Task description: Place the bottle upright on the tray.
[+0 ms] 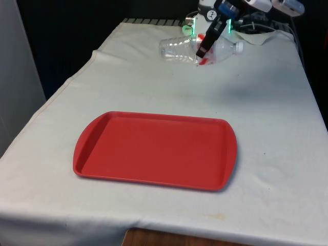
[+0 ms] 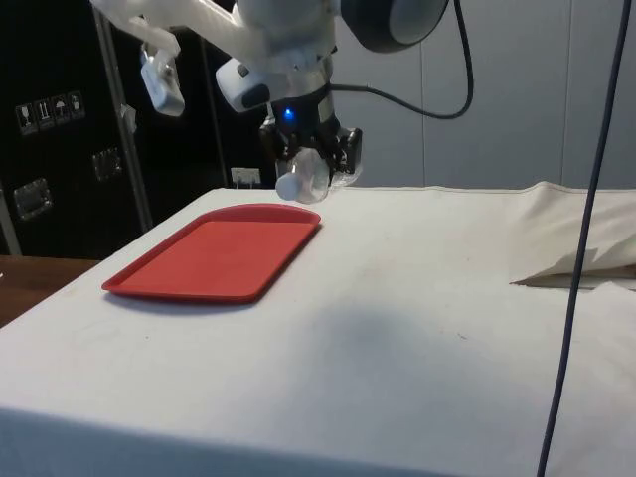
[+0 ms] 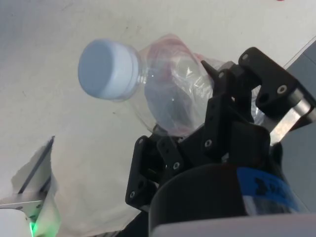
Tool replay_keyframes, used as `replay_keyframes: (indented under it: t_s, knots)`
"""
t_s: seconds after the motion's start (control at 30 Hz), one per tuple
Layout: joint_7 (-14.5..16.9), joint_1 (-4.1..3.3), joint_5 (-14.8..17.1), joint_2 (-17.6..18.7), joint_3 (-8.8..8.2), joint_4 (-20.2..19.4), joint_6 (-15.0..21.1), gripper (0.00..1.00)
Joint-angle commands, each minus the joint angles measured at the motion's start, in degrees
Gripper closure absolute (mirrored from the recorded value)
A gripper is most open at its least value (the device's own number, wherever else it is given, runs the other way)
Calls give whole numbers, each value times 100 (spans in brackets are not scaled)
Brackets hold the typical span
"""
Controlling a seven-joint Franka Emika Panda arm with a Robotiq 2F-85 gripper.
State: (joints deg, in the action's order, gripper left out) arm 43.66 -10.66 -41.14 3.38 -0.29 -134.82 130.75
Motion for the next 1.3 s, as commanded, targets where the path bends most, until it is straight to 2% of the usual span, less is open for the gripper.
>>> replay_keyframes:
  t_s: [0.0,0.1,0.13,0.17,0.4,0.47,0.6,0.7,0.73,0.93,0.97,1.03,1.2,1.23,1.27]
  knots:
    - [86,11,92,-29,0,11,0,65]
    - [172,11,189,-86,-11,52,11,65]
    - [92,0,103,-57,-11,46,0,65]
    - [195,11,212,-97,-17,63,11,65]
    - [350,11,413,-206,-40,143,29,65]
    - [292,6,361,-195,-34,155,0,65]
    - [453,17,561,-281,-52,212,34,65]
    - [493,17,630,-304,-57,246,40,65]
    - [424,6,561,-286,-52,252,6,65]
    - [590,17,808,-355,-86,332,80,65]
    - [527,11,745,-338,-80,344,23,65]
    - [630,17,888,-367,-103,355,115,65]
    - [676,23,1014,-378,-149,372,235,65]
    - [607,11,928,-361,-138,378,160,65]
    - [688,23,1043,-378,-160,378,258,65]
